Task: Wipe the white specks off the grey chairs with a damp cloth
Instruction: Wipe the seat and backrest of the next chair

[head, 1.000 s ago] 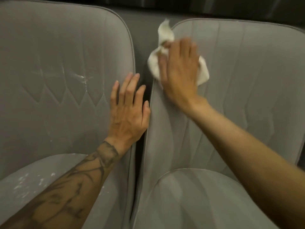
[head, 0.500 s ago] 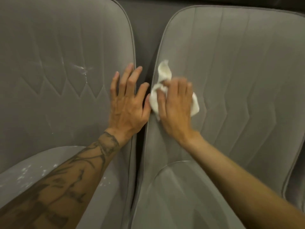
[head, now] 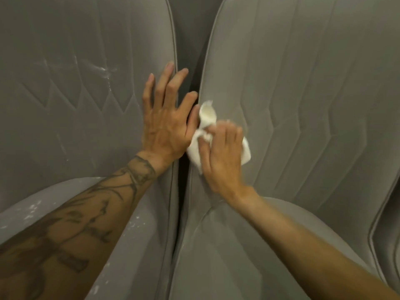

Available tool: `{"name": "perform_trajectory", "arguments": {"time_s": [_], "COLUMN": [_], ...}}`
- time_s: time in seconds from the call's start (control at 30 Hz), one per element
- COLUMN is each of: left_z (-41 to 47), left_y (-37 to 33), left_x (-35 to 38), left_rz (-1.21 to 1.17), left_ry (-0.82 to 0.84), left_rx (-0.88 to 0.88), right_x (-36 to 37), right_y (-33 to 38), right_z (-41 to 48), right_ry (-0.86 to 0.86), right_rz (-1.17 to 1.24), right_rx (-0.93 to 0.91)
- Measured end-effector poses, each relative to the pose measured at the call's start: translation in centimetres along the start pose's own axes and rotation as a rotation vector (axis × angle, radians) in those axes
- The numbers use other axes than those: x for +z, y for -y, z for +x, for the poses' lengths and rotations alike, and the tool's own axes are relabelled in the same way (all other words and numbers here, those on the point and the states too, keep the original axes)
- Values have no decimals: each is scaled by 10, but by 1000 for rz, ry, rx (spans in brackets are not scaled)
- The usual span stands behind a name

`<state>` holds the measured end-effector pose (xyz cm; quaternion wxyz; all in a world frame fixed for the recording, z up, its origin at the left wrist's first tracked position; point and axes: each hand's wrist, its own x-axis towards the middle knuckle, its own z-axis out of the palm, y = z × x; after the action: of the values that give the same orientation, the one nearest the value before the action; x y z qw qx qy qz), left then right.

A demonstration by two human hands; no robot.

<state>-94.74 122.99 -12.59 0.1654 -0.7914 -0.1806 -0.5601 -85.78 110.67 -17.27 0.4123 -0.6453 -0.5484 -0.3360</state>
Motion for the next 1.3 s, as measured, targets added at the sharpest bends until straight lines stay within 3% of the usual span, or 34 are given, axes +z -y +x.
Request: {"name": "perform_trajectory", "arguments": {"time_s": [0.07,0.17,0.23,0.33,0.4,0.53,0.6,0.77,0.9,1.0,1.17,1.3], "left_z": [0,0,0,0,0,1,0,1,-1,0,-1,-1], "left_y": [1,1,0,1,1,0,-1,0,-1,-1,0,0], "left_x": [-1,-3,-3,-3,-2,-4,-5,-5,-4,-5,-5,-6], "left_rz": [4,11,6,-1,-10,3,1,3,13,16,9,16], "left_ry": [9,11,13,23,18,22,26,35,27,32,40,53], "left_rx": [-3,-11,-6,-27,-29,-11,-18,-21,-20,-21,-22,-24], "right_x": [-2,-11,-10,-7,-4,-11,-17,-25,-16,-7,-10,-28], "right_y": [11,10,1,-5,2,20,5,-25,-18,-8,19,24], "right_z": [-49,-58,-11,68,64,-29,-15,113,91,24,-111,-131], "right_ry": [131,179,78,-159,-197,104,145,-181,-267,-108,278,517], "right_rz": [-2,-34,-89,-79,-29,-4,-59,-222,-118,-22,-73,-95], "right_rx": [-89,-204,-157,79,128,29,-14,46,113,137,116,143]}}
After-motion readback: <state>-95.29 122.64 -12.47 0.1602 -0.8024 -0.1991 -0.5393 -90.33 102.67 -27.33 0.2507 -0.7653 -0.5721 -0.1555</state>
